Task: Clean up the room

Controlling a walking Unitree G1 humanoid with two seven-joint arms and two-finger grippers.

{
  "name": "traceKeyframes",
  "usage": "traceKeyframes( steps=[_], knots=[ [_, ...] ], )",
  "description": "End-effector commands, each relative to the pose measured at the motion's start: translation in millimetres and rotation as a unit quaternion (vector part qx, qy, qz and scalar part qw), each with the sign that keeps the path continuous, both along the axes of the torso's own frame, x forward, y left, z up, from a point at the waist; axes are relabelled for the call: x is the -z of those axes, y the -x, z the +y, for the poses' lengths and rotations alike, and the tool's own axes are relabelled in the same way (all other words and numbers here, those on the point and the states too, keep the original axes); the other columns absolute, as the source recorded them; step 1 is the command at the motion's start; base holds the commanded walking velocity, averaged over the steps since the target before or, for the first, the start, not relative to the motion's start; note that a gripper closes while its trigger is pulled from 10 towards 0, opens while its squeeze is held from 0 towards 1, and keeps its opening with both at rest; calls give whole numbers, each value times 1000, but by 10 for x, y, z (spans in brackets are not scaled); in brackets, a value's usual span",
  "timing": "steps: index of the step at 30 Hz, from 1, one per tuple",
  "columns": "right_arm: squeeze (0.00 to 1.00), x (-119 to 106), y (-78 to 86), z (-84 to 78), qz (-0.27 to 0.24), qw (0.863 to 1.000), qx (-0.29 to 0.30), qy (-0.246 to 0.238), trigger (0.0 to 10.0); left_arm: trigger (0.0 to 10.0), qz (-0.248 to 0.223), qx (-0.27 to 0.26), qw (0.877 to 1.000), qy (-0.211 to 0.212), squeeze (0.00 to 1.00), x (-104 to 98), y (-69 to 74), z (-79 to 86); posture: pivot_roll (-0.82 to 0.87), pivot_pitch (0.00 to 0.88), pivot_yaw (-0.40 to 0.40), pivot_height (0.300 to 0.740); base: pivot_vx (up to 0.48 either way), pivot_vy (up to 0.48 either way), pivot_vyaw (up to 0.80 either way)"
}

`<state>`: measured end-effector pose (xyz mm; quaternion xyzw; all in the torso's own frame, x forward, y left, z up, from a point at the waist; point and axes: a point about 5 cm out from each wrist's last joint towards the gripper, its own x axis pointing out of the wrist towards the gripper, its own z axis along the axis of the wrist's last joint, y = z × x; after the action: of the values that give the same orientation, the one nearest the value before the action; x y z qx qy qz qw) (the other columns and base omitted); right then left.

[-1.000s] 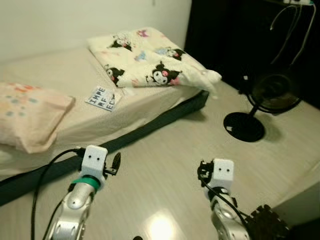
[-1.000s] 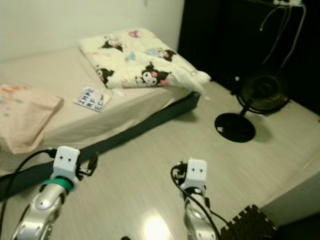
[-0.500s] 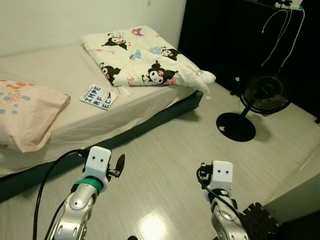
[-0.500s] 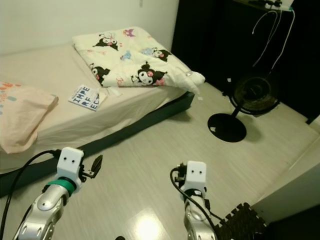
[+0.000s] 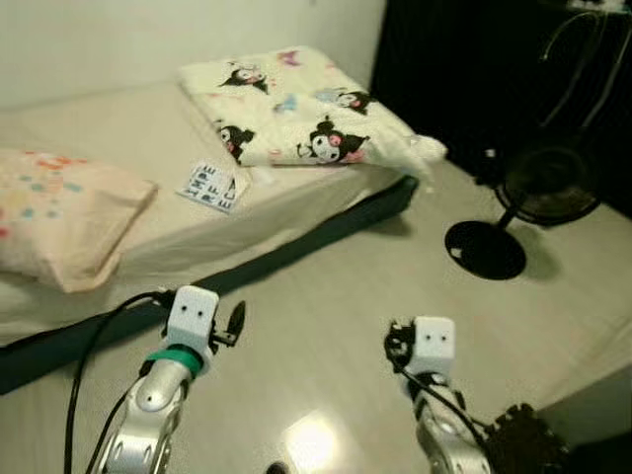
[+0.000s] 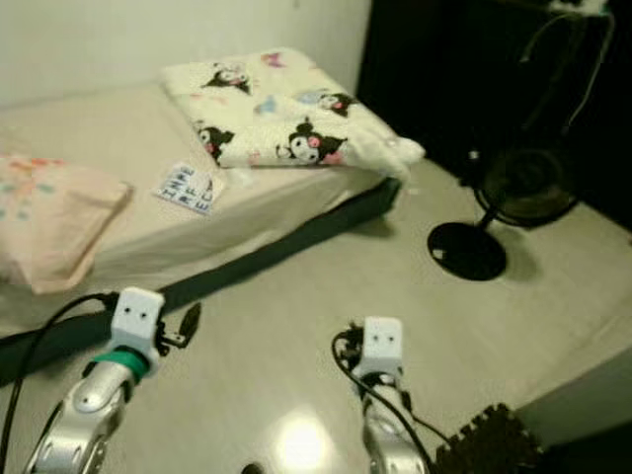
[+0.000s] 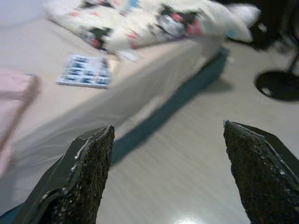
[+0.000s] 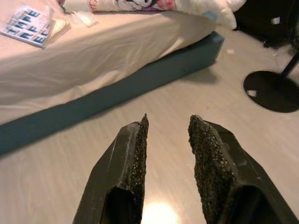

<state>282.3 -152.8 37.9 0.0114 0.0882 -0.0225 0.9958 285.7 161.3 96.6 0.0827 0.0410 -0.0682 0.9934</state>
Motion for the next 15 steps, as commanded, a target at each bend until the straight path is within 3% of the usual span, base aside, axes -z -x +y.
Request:
traceKeyframes(
  steps=[1, 15],
  knots=[
    [251, 51, 36, 32, 12, 1000, -6, -6, 10000, 10000, 17, -10, 1000, -8, 0, 72, 50, 71, 128, 16, 7, 740, 0, 0, 800],
    [263, 106, 59, 85, 27, 999, -8, -16, 10000, 10000, 28, -18, 999, 1, 0, 68, 40, 117, 137, 29, 29, 740, 0, 0, 800]
  ],
)
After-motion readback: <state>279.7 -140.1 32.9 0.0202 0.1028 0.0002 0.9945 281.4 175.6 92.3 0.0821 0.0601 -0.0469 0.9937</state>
